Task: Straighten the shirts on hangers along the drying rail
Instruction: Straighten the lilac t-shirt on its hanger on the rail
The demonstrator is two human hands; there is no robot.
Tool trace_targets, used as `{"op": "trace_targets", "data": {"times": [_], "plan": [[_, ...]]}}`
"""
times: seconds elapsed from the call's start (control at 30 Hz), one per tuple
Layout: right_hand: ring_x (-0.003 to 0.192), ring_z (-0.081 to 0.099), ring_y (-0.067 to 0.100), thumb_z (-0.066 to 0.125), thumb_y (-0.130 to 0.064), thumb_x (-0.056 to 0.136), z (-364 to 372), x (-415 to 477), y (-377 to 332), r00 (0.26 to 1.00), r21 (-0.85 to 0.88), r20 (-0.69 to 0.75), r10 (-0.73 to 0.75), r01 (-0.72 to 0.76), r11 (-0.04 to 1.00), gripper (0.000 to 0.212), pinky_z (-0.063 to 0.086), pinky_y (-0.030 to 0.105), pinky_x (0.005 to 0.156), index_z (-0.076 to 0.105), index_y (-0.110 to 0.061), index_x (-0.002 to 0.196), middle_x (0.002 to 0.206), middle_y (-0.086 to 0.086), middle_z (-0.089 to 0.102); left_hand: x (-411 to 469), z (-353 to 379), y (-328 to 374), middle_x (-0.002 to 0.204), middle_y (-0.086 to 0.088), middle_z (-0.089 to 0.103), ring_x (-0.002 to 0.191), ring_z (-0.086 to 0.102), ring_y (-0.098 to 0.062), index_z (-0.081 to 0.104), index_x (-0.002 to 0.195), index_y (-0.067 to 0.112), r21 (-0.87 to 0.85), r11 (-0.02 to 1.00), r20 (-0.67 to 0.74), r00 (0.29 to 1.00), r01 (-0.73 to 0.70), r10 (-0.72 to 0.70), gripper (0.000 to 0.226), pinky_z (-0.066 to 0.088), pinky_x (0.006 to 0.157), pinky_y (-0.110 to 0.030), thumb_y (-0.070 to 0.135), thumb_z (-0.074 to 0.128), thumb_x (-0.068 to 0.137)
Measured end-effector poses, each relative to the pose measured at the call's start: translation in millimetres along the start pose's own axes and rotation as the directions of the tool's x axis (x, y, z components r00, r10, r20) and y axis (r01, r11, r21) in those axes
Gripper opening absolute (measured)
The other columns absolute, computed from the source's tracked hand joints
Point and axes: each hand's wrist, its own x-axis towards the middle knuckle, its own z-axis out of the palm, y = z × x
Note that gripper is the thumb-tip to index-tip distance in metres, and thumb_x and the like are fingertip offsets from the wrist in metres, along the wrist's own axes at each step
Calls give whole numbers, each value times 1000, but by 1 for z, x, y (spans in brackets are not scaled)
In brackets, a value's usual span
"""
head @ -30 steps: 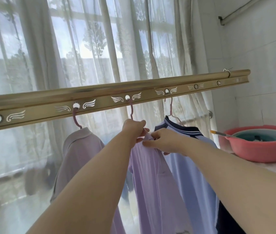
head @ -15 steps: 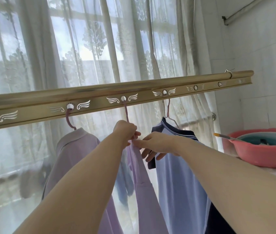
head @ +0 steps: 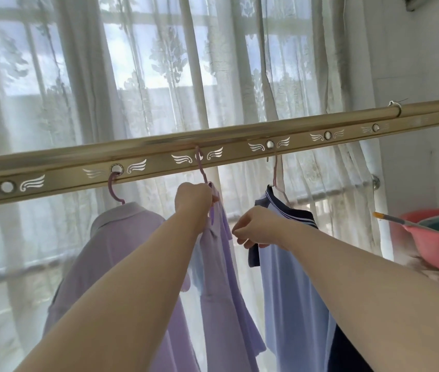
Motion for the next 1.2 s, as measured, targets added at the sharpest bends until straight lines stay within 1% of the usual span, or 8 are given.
{"op": "trace_targets", "data": {"times": [0.2, 0.3, 0.43, 0.53, 0.73, 0.87, 1.03, 1.2], "plan": [[84, 67, 25, 51, -10, 82, 2, 0, 6, 999, -105, -15, 44, -45, 993, 33, 53, 31, 69, 68, -3, 109, 90, 9, 68, -30, -22, -17, 60, -7, 49, 51, 40, -18, 55, 73, 5, 338, 934, 67, 987, 116, -147, 12, 36, 53, -27, 8, 48, 83], [87, 60, 24, 49, -11, 86, 3, -5, 10, 999, -205, -7, 52, -52, 977, 42, 50, 30, 75, 56, -3, 127, 106, 11, 64, -29, -33, -40, 60, -2, 49, 54, 42, -17, 59, 72, 9, 403, 915, 96, 994, 2, -44, 22, 36, 56, -27, 27, 70, 79], [116, 55, 28, 49, -11, 84, 3, -4, 29, 994, -305, -100, 55, -83, 949, 62, 50, 39, 95, 32, -14, 144, 133, 11, 48, -35, -42, -61, 49, 7, 36, 49, 32, -12, 46, 59, 17, 340, 934, 366, 930, -110, -24, 39, 33, 52, -23, 27, 81, 73], [129, 44, 26, 54, -23, 89, 1, -6, 43, 989, -391, -148, 16, -73, 918, 53, 42, 42, 103, 42, -25, 140, 142, 5, 39, -33, -44, -71, 50, 4, 30, 46, 27, -11, 46, 59, 16, 296, 948, 458, 888, -115, -35, 39, 30, 51, -21, 22, 82, 72], [90, 55, 14, 53, -39, 93, -15, -23, 61, 999, -272, -31, -11, 2, 962, 29, 40, 22, 71, 69, -19, 108, 96, -1, 64, -16, -28, -85, 53, 5, 50, 63, 46, -18, 58, 66, 10, 322, 927, 406, 913, -194, 50, 31, 41, 65, -27, 29, 82, 72], [89, 57, 14, 52, -38, 94, -29, -27, 71, 998, -218, -61, 27, -39, 975, 21, 41, 23, 76, 67, -25, 88, 90, -1, 65, -10, -11, -85, 67, 4, 59, 63, 47, -14, 66, 72, 13, 289, 935, 351, 932, -205, 96, 22, 41, 61, -24, 31, 76, 78], [86, 55, 15, 52, -27, 95, -44, -40, 85, 989, -171, -117, 91, -111, 979, 30, 46, 30, 82, 70, -6, 108, 98, 11, 69, -9, 13, -79, 75, -2, 58, 50, 37, -11, 69, 79, 12, 247, 936, 331, 929, -251, 162, 14, 33, 50, -21, 26, 72, 83], [76, 51, 17, 56, -22, 93, -52, -50, 96, 976, -115, -87, 200, -209, 971, 33, 42, 28, 68, 64, 8, 104, 83, 7, 57, -9, 27, -75, 71, 0, 57, 48, 37, -9, 68, 79, 13, 221, 930, 395, 899, -292, 189, 10, 33, 47, -17, 21, 70, 85]]}}
